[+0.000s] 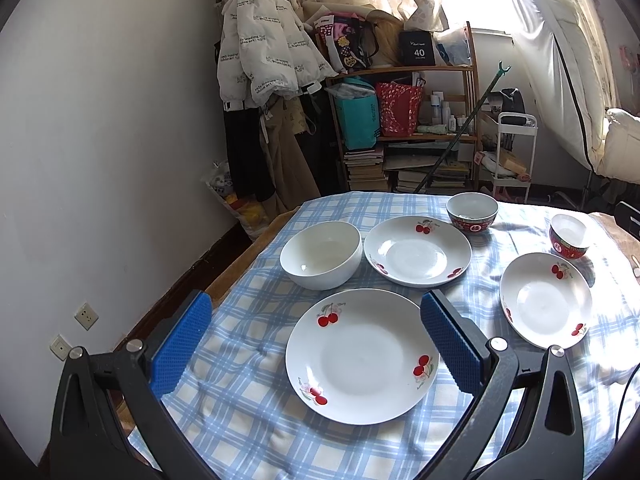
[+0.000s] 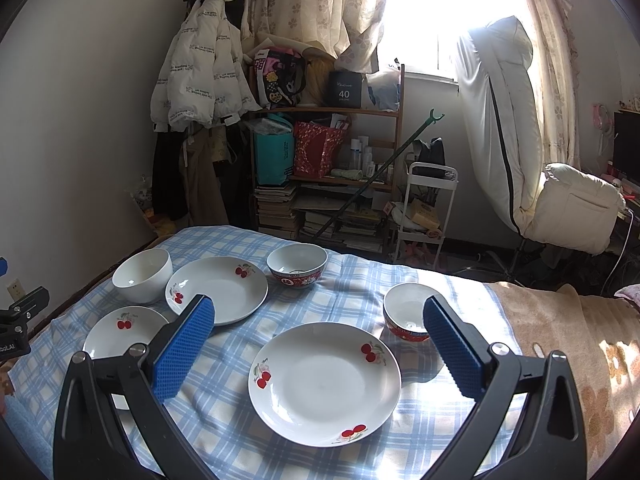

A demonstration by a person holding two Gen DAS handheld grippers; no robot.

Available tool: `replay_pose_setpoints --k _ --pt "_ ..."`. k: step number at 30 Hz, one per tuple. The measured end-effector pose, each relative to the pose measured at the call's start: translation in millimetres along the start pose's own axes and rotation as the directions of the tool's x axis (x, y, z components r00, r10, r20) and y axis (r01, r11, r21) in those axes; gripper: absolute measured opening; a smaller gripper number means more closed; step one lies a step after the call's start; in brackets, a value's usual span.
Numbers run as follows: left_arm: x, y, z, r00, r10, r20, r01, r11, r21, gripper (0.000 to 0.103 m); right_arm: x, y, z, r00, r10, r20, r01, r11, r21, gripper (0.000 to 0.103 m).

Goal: Organize plates and bowls

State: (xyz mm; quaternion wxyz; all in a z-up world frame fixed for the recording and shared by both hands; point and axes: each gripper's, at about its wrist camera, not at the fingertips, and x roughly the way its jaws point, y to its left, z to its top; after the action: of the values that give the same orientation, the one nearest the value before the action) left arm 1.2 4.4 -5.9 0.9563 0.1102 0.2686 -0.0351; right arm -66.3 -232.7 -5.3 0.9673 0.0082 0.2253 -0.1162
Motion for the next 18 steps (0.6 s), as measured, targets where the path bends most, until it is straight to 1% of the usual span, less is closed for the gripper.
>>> replay_pose_setpoints --k 10,18 --pt "-0.3 -0.2 1.6 1.0 0.002 -0.002 -0.002 1.0 -0.014 0.102 -1.5 4.1 -1.9 1.0 0.005 -0.008 -0.005 1.0 0.002 0.103" --pt "0.4 0.9 2.6 1.0 -0.003 -0.013 0.003 1.0 -0.019 0.102 1.5 0.1 -0.8 1.0 0.005 -0.009 -0.005 1.0 0.002 0.103"
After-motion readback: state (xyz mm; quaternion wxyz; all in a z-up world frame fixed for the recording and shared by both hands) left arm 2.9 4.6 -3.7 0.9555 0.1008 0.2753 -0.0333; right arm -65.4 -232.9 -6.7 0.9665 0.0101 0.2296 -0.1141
